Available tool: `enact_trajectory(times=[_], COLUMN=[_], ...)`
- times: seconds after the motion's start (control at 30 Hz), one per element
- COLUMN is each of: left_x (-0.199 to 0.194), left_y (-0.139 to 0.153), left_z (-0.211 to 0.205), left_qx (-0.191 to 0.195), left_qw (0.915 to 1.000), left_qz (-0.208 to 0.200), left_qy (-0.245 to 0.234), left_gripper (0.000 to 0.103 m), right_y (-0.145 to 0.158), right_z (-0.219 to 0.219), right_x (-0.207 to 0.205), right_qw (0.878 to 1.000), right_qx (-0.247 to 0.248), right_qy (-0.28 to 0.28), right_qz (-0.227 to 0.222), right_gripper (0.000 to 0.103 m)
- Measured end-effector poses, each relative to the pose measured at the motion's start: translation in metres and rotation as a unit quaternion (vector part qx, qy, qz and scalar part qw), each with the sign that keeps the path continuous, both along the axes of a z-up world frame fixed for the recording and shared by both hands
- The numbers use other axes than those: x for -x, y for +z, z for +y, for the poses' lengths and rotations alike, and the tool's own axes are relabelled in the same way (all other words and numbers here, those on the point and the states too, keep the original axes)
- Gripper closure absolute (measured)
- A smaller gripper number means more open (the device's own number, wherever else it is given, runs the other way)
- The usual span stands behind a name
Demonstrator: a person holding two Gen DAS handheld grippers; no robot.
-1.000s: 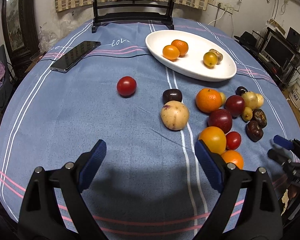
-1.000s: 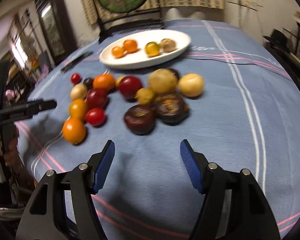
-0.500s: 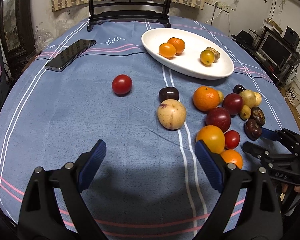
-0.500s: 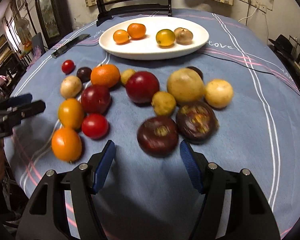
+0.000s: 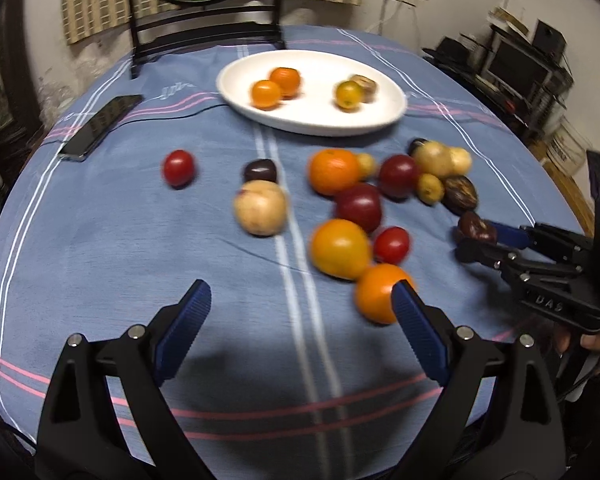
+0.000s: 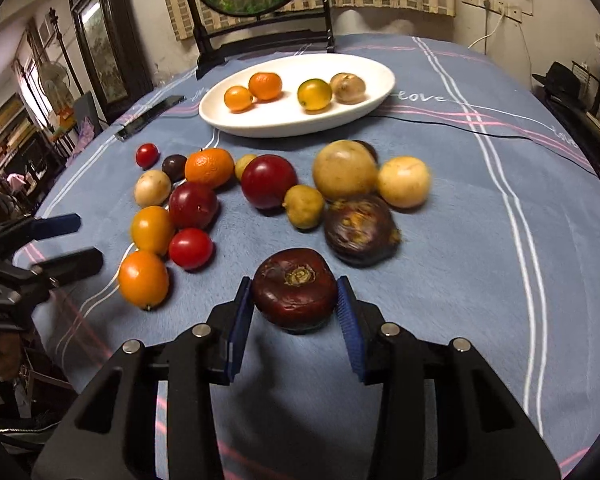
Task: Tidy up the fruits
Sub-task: 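Grasp an orange fruit with the left tool while the right tool grasps the dark red fruit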
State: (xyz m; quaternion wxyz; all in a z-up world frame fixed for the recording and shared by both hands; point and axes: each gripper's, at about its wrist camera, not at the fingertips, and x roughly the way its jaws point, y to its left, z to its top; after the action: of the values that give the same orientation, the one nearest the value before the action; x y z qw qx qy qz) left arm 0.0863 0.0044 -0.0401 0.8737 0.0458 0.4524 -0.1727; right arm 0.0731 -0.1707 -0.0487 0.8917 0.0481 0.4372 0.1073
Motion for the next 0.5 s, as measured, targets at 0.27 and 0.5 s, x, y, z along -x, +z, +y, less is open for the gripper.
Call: enact_trajectory(times=[0.27,0.5], left_x=[0.007,-0.002], left_y=[-0.008,-0.027], left_z=[-0.031,-0.050], left_qx=[-0.008,-0.028], left_qw=[0.9997,0.9991], left_qz=[0.015,0.025], left_qy=[-0.016,-0.019], left_gripper=[0.010,0.017], right_y=[0.007,0.008], right_z=[-0.011,-0.018], right_x=[0.020,0.028], right_qw=[1.000,0.999], right_qx=[-0.018,-0.027], right_qy=[0.004,0.002], right_qz=[-0.023,-0.028], right_gripper=[0.061,0.061])
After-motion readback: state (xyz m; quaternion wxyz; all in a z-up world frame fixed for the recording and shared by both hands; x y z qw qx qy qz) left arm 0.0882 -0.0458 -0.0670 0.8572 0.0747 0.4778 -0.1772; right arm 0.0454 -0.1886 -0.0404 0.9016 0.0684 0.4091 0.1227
